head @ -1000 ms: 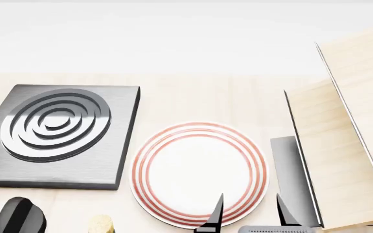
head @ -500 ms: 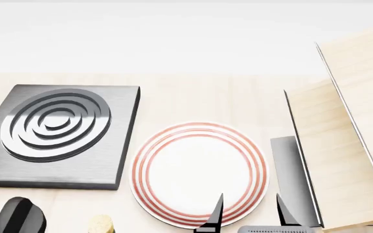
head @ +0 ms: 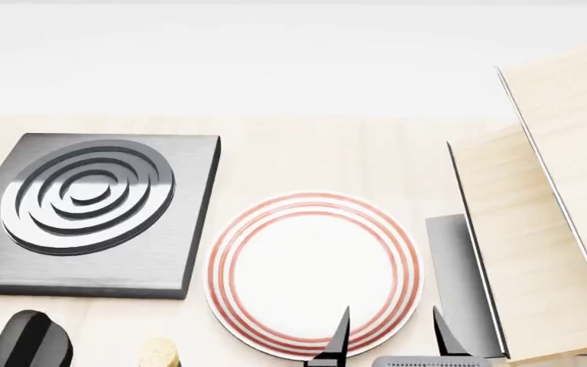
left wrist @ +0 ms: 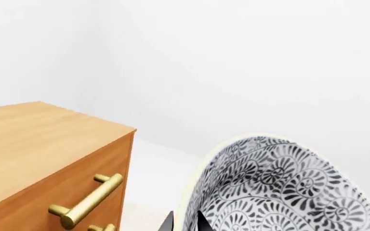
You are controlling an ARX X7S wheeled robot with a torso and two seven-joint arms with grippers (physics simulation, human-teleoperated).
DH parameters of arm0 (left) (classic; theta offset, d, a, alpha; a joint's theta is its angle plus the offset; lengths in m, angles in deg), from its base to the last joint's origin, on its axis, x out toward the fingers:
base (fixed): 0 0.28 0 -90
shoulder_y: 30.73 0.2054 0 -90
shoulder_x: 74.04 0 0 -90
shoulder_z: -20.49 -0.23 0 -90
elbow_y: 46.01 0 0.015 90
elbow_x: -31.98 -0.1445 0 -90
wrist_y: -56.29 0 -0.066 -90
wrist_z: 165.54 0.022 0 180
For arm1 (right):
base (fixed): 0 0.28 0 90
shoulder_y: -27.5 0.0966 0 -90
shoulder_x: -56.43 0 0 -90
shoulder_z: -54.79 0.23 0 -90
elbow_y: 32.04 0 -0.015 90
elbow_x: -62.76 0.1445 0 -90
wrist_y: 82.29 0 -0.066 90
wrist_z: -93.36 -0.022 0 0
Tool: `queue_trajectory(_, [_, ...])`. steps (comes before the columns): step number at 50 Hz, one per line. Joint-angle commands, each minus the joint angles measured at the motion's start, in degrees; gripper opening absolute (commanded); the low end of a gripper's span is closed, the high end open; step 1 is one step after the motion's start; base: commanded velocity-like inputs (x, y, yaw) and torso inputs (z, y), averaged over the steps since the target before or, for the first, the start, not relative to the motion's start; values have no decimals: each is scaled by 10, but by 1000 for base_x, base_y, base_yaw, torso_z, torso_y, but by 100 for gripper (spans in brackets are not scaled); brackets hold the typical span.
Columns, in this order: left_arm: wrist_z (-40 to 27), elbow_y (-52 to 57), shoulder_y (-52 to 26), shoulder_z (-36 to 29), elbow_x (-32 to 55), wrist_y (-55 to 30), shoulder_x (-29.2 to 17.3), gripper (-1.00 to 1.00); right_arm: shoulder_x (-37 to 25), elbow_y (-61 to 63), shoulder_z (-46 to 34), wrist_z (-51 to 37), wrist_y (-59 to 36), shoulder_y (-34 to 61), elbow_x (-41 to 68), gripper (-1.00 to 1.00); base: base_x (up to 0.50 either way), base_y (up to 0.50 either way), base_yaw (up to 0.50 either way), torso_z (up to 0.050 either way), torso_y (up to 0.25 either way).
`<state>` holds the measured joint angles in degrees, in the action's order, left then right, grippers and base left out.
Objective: Pick up the akita bowl and put it on the plate.
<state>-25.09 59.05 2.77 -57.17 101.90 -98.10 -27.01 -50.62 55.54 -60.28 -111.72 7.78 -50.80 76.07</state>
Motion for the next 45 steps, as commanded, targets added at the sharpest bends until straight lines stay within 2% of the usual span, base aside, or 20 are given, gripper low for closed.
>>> queue_trajectory(1, [-6, -61, -36, 11, 37, 5, 44, -100, 0, -4, -2, -1, 1, 2, 1, 100, 0, 0, 0, 0, 0])
queue_trajectory(20, [-26, -119, -62, 12, 61, 18, 95, -100, 1, -15, -6, -1, 6, 5, 0, 100, 0, 0, 0, 0, 1])
queue_trajectory(45, [-25, -209, -92, -21, 34, 54, 163, -100, 1, -24, -9, -2, 11, 6, 4, 100, 0, 0, 0, 0, 0])
